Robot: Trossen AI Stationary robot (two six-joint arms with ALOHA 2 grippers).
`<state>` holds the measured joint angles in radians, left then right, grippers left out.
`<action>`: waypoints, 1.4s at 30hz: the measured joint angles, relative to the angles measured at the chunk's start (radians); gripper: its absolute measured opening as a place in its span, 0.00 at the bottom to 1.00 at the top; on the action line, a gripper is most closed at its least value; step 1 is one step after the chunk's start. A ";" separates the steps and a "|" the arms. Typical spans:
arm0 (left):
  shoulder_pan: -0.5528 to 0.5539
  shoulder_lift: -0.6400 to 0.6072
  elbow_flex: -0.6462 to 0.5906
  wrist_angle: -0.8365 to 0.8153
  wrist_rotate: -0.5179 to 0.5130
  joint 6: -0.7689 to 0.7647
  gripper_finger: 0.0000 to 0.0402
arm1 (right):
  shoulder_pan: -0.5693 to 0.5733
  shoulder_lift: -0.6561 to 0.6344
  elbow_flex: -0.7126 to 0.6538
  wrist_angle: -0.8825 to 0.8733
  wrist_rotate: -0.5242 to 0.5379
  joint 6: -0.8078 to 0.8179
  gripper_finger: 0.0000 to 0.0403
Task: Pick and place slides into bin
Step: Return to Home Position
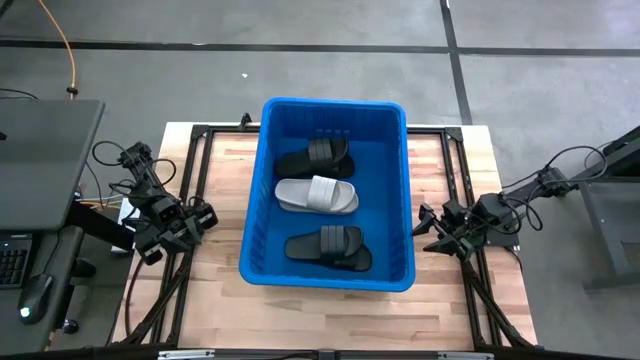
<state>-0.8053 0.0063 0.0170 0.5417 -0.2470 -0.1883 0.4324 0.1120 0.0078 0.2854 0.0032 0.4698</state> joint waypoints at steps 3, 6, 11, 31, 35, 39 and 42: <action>0.000 0.000 0.000 -0.005 0.000 0.000 0.28 | 0.000 -0.001 0.000 -0.006 0.000 0.001 0.63; 0.000 0.000 0.000 -0.020 0.000 -0.001 0.28 | 0.000 -0.001 0.000 -0.008 0.000 -0.003 0.63; 0.000 0.000 0.000 -0.048 0.000 -0.001 0.28 | 0.000 -0.001 0.000 -0.009 0.000 0.000 0.63; 0.000 0.000 0.000 -0.194 -0.002 -0.001 0.28 | 0.000 -0.001 0.000 -0.011 0.000 0.001 0.63; 0.000 0.000 0.000 -0.235 -0.002 -0.001 0.28 | 0.000 -0.001 0.000 -0.012 0.000 0.001 0.63; 0.000 0.000 0.000 -0.281 -0.002 -0.001 0.28 | 0.000 -0.001 0.000 -0.012 0.000 0.001 0.63; 0.000 0.000 0.000 -0.318 -0.001 -0.001 0.28 | 0.000 -0.001 0.000 -0.012 0.000 0.001 0.63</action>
<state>-0.8053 0.0063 0.0170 0.2242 -0.2485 -0.1890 0.4324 0.1112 0.0074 0.2737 0.0030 0.4709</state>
